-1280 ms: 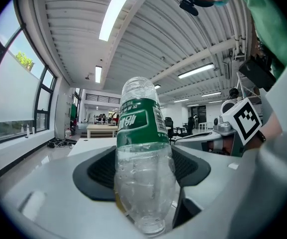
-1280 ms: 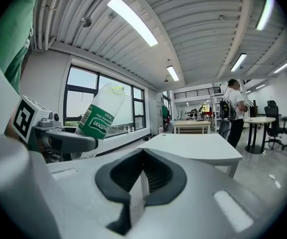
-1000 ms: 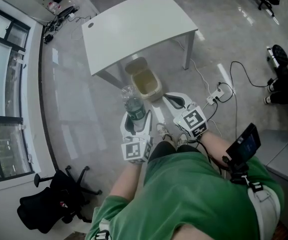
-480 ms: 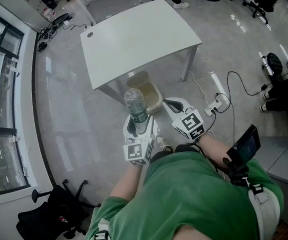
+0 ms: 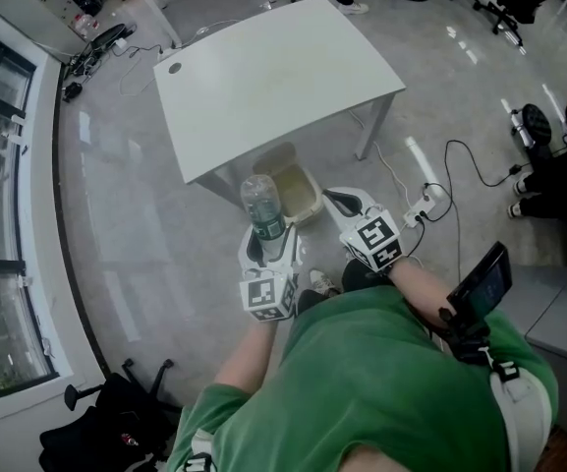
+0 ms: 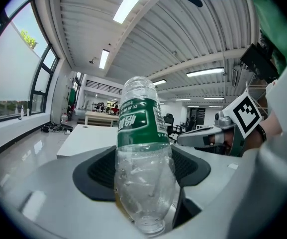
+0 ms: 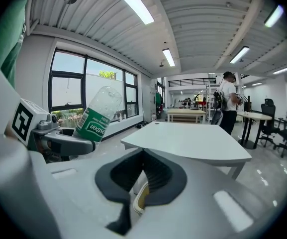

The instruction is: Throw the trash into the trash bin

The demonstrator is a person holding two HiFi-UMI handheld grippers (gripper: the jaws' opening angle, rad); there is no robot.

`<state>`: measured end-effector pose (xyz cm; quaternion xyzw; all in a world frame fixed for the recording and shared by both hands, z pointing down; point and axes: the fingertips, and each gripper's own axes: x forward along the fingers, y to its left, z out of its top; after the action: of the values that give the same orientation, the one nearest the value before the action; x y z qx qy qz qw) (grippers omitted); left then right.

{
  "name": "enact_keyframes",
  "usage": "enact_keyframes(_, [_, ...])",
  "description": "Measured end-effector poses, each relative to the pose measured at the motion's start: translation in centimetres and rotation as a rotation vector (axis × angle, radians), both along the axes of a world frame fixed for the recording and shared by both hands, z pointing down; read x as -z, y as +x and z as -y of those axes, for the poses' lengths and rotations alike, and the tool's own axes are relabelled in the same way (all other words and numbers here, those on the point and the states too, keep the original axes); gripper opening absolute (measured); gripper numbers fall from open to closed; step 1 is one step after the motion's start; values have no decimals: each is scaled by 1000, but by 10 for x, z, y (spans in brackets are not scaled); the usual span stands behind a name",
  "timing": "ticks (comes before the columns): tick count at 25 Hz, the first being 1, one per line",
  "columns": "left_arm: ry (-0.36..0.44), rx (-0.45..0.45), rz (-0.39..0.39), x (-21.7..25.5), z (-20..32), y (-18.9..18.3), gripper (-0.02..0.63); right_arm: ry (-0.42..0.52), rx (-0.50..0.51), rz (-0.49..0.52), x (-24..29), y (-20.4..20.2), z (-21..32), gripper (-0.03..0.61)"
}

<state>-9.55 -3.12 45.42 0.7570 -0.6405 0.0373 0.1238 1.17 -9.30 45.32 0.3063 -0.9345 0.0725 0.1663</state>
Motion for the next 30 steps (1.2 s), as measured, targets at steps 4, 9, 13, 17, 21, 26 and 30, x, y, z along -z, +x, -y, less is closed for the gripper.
enact_keyframes(4, [-31, 0, 9, -15, 7, -6, 333, -23, 5, -14, -11, -4, 11, 3])
enact_keyframes(9, [-74, 4, 28, -28, 21, -10, 333, -47, 27, -18, -21, -11, 30, 3])
enact_keyframes(13, [-132, 1, 35, -43, 35, -11, 333, -73, 46, -24, -33, -19, 49, 3])
enact_keyframes(17, [-203, 3, 46, -68, 49, -9, 333, -113, 62, -31, -53, -22, 68, 3])
enact_keyframes(21, [-273, -4, 55, -98, 63, -7, 333, -154, 72, -40, -78, -27, 89, 3])
enact_keyframes(26, [-348, -19, 84, -135, 83, -5, 333, -202, 75, -55, -111, -29, 114, 3])
enact_keyframes(30, [-400, -21, 90, -159, 98, -5, 333, -233, 90, -78, -136, -34, 130, 3])
